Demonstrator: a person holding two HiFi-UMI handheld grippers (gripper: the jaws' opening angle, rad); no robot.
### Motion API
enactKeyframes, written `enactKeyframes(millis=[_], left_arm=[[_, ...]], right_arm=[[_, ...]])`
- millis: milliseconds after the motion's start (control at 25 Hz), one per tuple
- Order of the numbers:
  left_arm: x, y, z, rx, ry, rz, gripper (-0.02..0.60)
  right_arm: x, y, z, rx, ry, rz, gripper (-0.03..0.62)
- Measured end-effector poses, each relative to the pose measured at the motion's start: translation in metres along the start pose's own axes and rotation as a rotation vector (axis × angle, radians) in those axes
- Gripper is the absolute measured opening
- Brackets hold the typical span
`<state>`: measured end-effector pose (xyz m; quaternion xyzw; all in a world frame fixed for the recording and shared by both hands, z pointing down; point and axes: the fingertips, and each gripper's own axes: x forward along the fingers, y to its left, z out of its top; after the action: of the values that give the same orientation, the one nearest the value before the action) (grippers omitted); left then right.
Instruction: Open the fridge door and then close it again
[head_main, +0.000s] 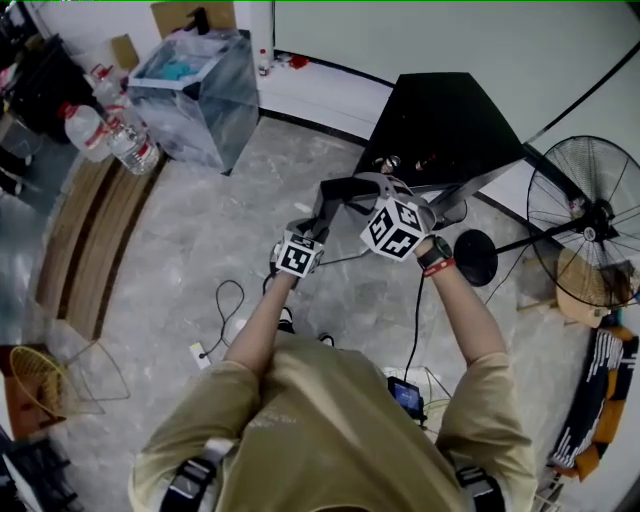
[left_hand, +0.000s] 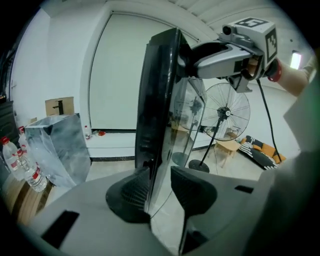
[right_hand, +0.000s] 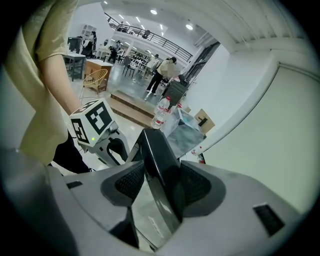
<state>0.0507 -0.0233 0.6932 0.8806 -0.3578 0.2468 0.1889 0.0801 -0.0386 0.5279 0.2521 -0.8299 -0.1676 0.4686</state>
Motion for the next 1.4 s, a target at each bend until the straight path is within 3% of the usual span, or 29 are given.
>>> enactKeyframes(millis=[80,680,1400], left_arm=[[0.005,0.007,0.0,0.001,0.003,0.023,0.101],[0.023,0.034,0.018,0.05,0.011,-0.037,0.1],[0.054,0.069,0.043,0.169,0.1,-0.113,0.094]], right_arm=[[0.001,-0.002,-0.001,0.011,0.003,-0.003,0.227],[0.024,-0.029,-0.002,0.08,0.052,-0.06,0.227],[0.049,-0.067,-0.005,0.17,0.105,-0.112,0.227]])
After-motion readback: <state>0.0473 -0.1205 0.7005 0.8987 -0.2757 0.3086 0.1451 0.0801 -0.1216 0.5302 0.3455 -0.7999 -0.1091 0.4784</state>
